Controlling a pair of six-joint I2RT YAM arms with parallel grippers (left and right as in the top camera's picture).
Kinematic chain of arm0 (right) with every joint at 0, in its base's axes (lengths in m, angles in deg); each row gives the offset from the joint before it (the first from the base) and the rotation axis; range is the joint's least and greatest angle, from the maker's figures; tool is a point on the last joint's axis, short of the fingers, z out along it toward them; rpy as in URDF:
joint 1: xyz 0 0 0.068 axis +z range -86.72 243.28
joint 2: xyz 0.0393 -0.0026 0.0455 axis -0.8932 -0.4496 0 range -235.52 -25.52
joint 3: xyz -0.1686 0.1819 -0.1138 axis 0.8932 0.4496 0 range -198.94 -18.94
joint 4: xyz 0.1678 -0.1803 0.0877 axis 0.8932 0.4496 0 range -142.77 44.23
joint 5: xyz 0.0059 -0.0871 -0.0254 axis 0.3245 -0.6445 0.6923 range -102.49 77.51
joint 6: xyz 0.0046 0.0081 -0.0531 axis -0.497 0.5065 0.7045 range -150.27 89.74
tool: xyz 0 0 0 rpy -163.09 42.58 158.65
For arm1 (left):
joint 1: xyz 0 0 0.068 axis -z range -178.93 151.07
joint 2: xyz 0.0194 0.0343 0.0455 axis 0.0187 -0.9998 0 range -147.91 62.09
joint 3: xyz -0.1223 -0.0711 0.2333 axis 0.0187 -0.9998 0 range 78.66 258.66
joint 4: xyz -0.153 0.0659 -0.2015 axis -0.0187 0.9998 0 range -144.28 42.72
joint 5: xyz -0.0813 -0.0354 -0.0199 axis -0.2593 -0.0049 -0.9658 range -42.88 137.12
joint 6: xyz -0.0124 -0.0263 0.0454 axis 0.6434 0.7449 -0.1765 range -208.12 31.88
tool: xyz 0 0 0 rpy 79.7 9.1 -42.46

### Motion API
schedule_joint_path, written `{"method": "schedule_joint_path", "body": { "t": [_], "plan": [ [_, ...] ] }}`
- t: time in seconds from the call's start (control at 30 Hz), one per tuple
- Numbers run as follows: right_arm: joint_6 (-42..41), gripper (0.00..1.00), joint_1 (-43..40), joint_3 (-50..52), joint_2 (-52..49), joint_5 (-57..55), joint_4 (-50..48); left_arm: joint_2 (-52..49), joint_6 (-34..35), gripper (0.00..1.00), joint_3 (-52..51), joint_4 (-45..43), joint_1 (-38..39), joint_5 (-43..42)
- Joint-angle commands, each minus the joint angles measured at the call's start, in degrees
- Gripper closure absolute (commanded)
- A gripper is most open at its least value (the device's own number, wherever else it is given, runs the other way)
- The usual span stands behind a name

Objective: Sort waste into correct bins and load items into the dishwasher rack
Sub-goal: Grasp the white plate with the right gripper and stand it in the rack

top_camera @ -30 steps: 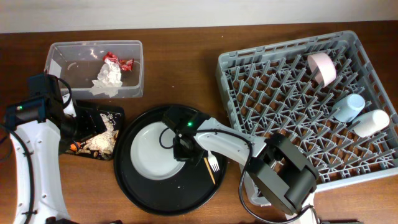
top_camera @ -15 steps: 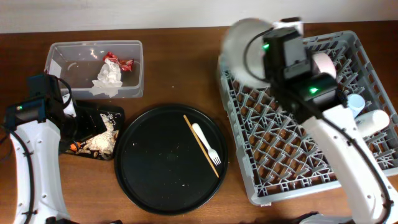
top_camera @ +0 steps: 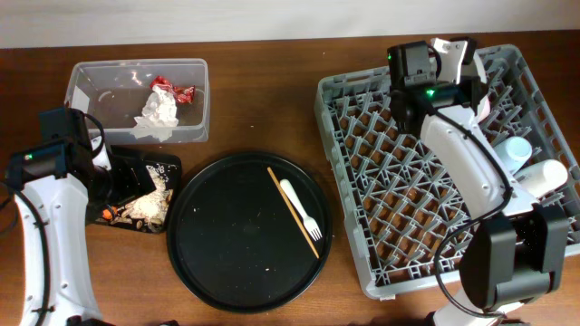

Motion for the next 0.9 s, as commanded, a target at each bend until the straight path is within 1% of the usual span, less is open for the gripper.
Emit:
{"method": "schedule_joint_path", "body": {
  "t": [0.0, 0.03, 0.07, 0.1, 0.17, 0.2, 0.27, 0.33, 0.37, 0.43, 0.47, 0.5, 0.53, 0.57, 0.6, 0.67, 0.7, 0.73, 0.77, 0.83, 0.87],
  "plan": [
    [-2.45, 0.96, 0.2, 3.13, 0.07, 4.5, 0.11, 0.94, 0.52, 0.01, 0.57, -0.24, -0.2, -0.52],
    [-2.43, 0.96, 1.7, 3.21, 0.07, 7.02, 0.37, 0.94, 0.52, 0.01, 0.57, -0.26, -0.2, -0.52],
    [-2.43, 0.91, 3.13, 3.21, 0.07, 10.99, 1.4, 0.94, 0.52, 0.01, 0.57, -0.26, -0.2, -0.52],
    [-2.45, 0.81, 5.01, 3.21, 0.07, 16.02, 3.17, 0.94, 0.52, 0.01, 0.57, -0.26, -0.2, -0.52],
    [-2.45, 0.73, 11.19, 3.19, 0.09, 21.94, 4.85, 0.94, 0.55, 0.01, 0.57, -0.28, -0.2, -0.55],
    [-2.45, 0.64, 14.05, 3.19, 0.07, 21.92, 5.35, 0.94, 0.55, 0.01, 0.57, -0.28, -0.2, -0.52],
    [-2.49, 0.59, 18.71, 3.19, 0.52, 21.92, 7.56, 0.94, 0.55, 0.01, 0.57, -0.28, -0.2, -0.52],
    [-6.05, 0.47, 20.68, 3.15, 3.3, 22.53, 10.32, 0.94, 0.55, 0.01, 0.57, -0.31, -0.2, -0.52],
    [-8.9, 0.43, 20.48, 3.15, 6.21, 26.34, 12.26, 0.94, 0.52, 0.01, 0.57, -0.28, -0.2, -0.52],
    [-9.53, 0.36, 19.04, 3.15, 11.1, 36.44, 14.36, 0.94, 0.52, 0.01, 0.57, -0.28, -0.2, -0.55],
    [-9.51, 0.31, 17.03, 3.15, 15.45, 47.45, 16.61, 0.94, 0.52, 0.01, 0.57, -0.28, -0.2, -0.52],
    [-7.54, 0.29, 15.72, 3.15, 18.49, 59.95, 18.64, 0.94, 0.52, 0.01, 0.57, -0.28, -0.2, -0.52],
    [-1.99, 0.3, 15.78, 3.15, 19.87, 70.62, 19.67, 0.92, 0.52, 0.01, 0.57, -0.33, -0.2, -0.52],
    [0.46, 0.3, 17.25, 3.19, 19.85, 76.43, 21.53, 0.87, 0.52, 0.01, 0.57, -0.37, -0.2, -0.52],
    [1.6, 0.3, 20.02, 3.39, 18.62, 76.39, 23.34, 0.83, 0.52, 0.01, 0.57, -0.46, -0.17, -0.52],
    [1.51, 0.31, 25.29, 4.11, 15.28, 76.37, 23.89, 0.83, 0.52, 0.01, 0.57, -0.46, -0.17, -0.52],
    [1.07, 0.3, 26.47, 4.63, 13.99, 76.35, 23.85, 0.83, 0.52, 0.01, 0.57, -0.44, -0.17, -0.52],
    [-0.02, 0.31, 27.52, 5.64, 11.91, 76.32, 23.67, 0.83, 0.52, 0.01, 0.55, -0.46, -0.17, -0.52],
    [-1.14, 0.35, 27.78, 6.6, 8.98, 76.39, 23.67, 0.83, 0.52, 0.01, 0.35, -0.48, -0.17, -0.5],
    [-1.11, 0.36, 27.85, 7.76, 2.86, 76.83, 23.5, 0.83, 0.52, 0.01, -1.36, -1.57, -0.2, -0.5],
    [-1.11, 0.4, 27.85, 8.07, -0.13, 77.5, 23.08, 0.83, 0.52, 0.01, -2.89, -2.51, -0.17, -0.52]
  ]
}}
